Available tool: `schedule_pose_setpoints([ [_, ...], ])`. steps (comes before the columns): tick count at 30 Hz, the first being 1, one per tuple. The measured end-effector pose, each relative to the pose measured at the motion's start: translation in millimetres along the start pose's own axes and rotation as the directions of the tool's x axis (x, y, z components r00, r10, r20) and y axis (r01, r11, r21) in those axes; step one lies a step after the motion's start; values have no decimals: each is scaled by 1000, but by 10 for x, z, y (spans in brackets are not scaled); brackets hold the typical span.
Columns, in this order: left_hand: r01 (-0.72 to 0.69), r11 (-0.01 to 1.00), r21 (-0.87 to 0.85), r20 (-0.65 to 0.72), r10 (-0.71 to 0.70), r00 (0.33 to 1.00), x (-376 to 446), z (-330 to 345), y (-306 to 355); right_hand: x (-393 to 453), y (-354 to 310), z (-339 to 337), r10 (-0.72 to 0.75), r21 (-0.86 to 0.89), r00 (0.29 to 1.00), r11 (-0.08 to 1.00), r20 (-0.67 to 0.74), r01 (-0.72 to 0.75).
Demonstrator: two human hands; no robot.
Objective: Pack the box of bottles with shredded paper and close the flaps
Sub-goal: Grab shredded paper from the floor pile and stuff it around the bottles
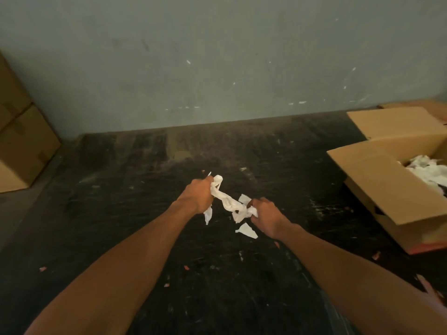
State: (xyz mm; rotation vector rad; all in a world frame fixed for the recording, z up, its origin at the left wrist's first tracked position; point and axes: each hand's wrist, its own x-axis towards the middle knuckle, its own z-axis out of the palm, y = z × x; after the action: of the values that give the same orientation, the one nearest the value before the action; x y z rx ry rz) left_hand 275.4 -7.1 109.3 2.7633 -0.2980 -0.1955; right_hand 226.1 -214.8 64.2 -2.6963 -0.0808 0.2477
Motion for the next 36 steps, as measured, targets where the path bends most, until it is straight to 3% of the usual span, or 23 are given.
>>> schedule_pose_setpoints([
  [8, 92, 995, 32, 86, -95, 992, -420, 305, -500, -17, -38, 672, 86, -154, 971, 987, 224, -52],
  [13, 149, 988, 40, 128, -153, 980, -639, 384, -726, -103, -19, 854, 54, -186, 979, 982, 194, -17],
  [21, 101, 995, 10, 111, -102, 989, -652, 327, -615, -261, -14, 598, 64, -173, 987, 984, 146, -38],
  [27, 0, 1000, -15, 80, 2, 997, -498, 158, 48, -560, 208, -236, 83, -112, 995, 990, -50, -88],
  [36, -240, 971, 16, 33, 240, 970, -264, -8, 1818, -1285, 1237, -1701, 103, -115, 940, 982, -326, -147],
])
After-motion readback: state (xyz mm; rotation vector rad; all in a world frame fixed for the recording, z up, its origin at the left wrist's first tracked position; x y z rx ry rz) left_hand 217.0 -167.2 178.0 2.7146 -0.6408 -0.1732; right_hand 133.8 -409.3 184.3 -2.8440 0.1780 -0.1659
